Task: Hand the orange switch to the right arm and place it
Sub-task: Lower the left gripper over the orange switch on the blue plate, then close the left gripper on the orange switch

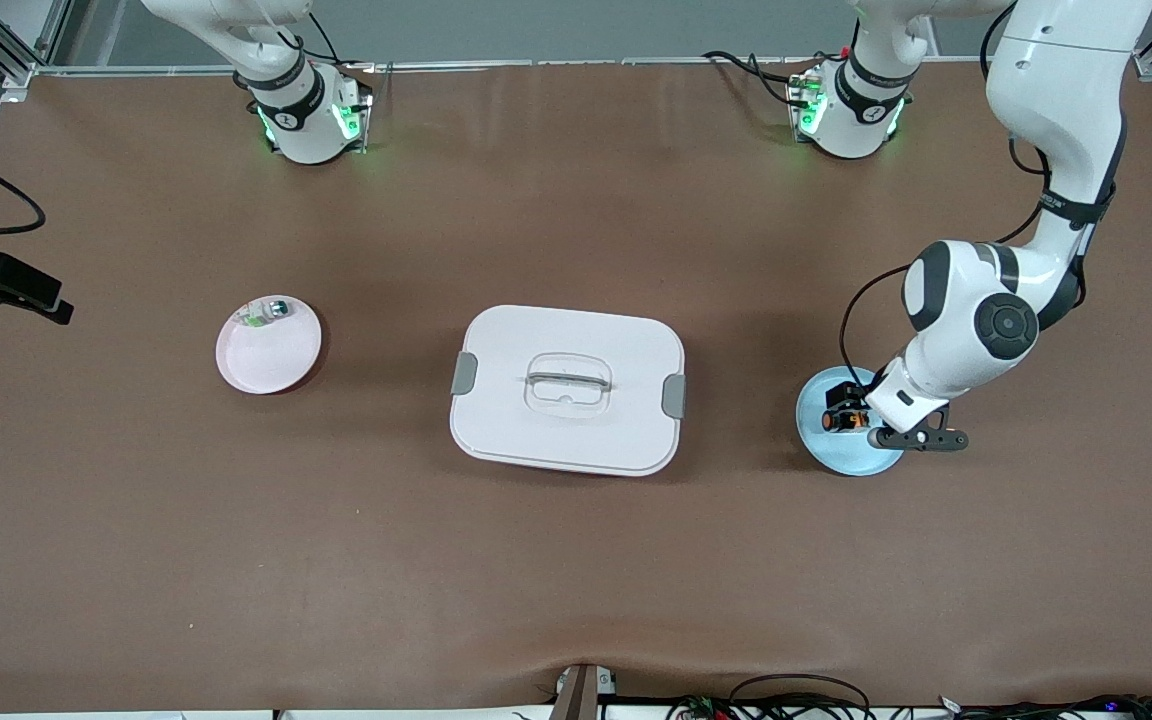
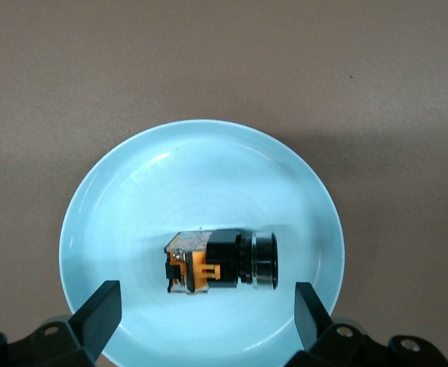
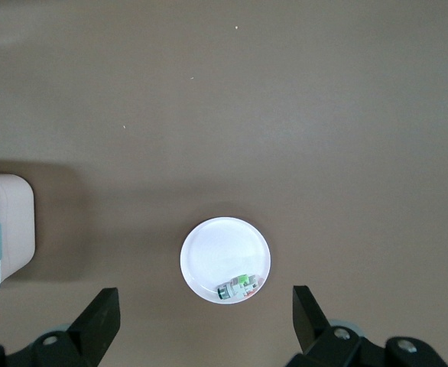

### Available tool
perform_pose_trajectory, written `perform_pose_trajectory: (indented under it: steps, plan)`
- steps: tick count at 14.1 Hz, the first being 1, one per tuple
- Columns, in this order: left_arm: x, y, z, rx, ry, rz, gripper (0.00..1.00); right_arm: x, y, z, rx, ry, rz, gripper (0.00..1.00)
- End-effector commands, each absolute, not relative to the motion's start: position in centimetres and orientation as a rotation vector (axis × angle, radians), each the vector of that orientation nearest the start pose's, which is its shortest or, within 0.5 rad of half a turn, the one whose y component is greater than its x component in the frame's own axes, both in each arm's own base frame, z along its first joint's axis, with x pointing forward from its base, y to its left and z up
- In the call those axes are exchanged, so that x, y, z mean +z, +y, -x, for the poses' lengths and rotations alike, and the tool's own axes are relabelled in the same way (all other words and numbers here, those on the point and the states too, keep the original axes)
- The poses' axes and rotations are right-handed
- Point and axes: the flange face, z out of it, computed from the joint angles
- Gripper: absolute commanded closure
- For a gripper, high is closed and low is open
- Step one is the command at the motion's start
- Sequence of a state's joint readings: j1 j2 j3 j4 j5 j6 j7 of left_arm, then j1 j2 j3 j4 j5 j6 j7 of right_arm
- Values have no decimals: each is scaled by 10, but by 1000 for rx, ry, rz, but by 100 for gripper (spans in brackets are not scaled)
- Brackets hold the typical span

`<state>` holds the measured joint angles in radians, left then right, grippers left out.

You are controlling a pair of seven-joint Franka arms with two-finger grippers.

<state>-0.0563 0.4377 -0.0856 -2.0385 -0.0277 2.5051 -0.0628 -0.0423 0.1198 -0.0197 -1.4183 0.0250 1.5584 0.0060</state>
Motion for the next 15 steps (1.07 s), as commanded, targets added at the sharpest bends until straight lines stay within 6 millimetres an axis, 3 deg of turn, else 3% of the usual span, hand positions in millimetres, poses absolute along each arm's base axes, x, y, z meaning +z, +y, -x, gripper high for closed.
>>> perform_pose_trajectory:
  steps: [1,5,13,14,15]
  plan:
    - [226,-85,-598,-82,70,3212,0,629,-36,-593,-42,100,3123,0]
    - [201,-85,-598,-105,71,3215,0,629,-35,-593,-42,97,3123,0]
    - [183,-90,-595,-101,126,3220,0,629,-36,-593,-44,100,3123,0]
    - [184,-88,-596,-103,163,3217,3,629,-35,-593,-44,97,3123,0]
    - [182,-85,-594,-94,173,3216,12,629,-36,-593,-42,100,3123,0]
